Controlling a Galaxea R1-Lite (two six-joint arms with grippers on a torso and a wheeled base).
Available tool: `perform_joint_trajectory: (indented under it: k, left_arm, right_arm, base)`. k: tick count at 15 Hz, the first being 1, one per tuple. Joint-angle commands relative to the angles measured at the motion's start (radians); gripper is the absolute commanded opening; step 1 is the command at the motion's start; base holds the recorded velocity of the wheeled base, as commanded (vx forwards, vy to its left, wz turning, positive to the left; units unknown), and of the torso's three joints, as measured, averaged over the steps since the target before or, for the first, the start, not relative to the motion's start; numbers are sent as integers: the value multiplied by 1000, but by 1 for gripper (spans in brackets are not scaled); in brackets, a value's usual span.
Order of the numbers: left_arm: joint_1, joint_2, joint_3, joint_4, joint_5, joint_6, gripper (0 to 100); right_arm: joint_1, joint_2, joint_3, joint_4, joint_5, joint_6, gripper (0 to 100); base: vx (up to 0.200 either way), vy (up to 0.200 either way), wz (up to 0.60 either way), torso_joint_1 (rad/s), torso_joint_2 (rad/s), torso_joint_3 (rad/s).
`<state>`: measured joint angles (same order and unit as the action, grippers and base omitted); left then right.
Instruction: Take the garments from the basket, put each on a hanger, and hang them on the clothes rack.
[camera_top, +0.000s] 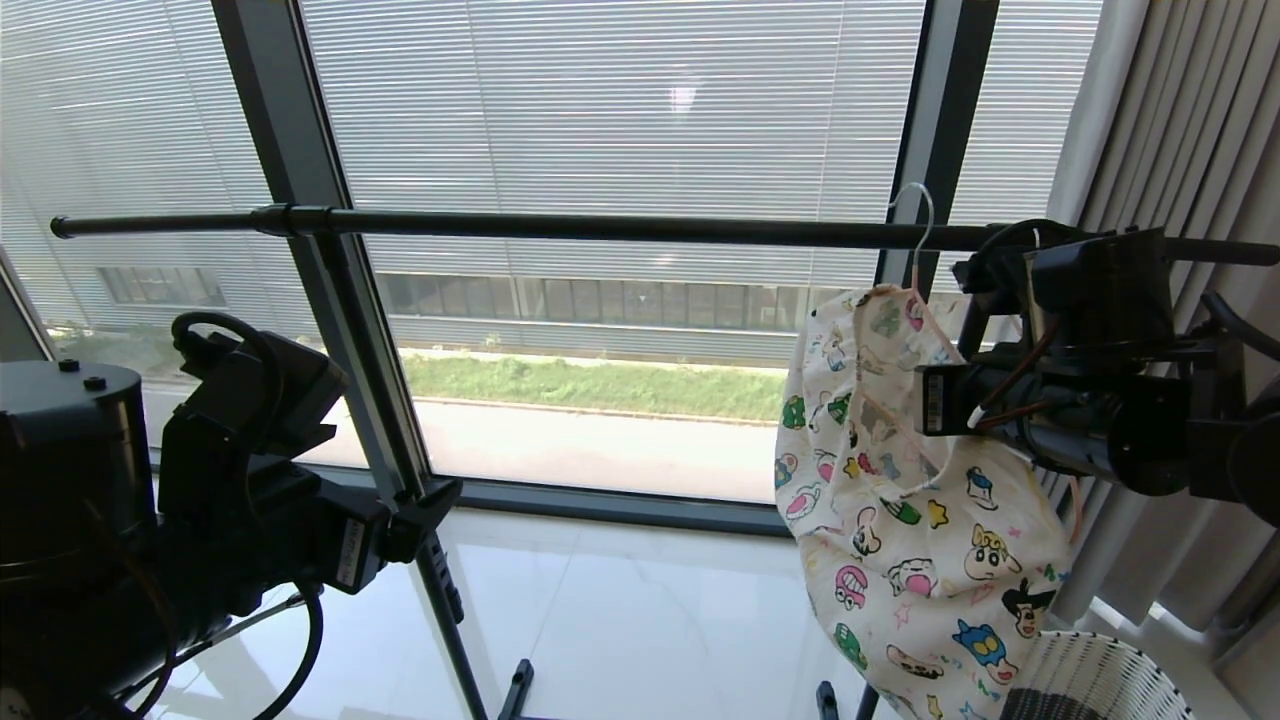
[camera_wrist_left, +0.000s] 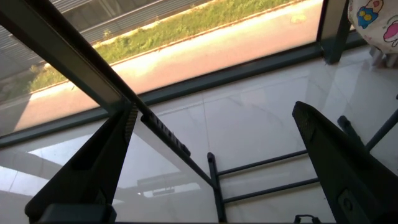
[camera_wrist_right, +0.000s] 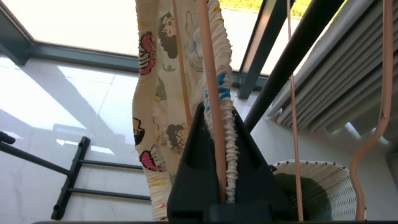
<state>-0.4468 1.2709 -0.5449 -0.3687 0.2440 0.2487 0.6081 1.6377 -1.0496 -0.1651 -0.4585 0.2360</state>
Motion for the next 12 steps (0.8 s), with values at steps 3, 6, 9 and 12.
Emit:
perform_joint_trajectory:
  k: [3, 6, 9, 12]
  left_arm:
    - [-13, -18, 14, -1, 0, 0, 100]
    - [-13, -19, 13, -1, 0, 0, 100]
    - [-15, -38, 14, -1, 1, 1, 100]
    - [-15, -44, 16, -1, 1, 1, 100]
  right_arm:
    - [-11, 19, -3, -1, 0, 0, 0]
    - [-47, 62, -32, -2, 0, -4, 0]
    - [-73, 108, -67, -1, 1, -6, 0]
    - [-85, 143, -86, -1, 1, -9, 0]
  base:
    - [0, 0, 0, 0, 0, 0]
    - [0, 0, 0, 0, 0, 0]
    - [0, 0, 0, 0, 0, 0]
    - [0, 0, 0, 0, 0, 0]
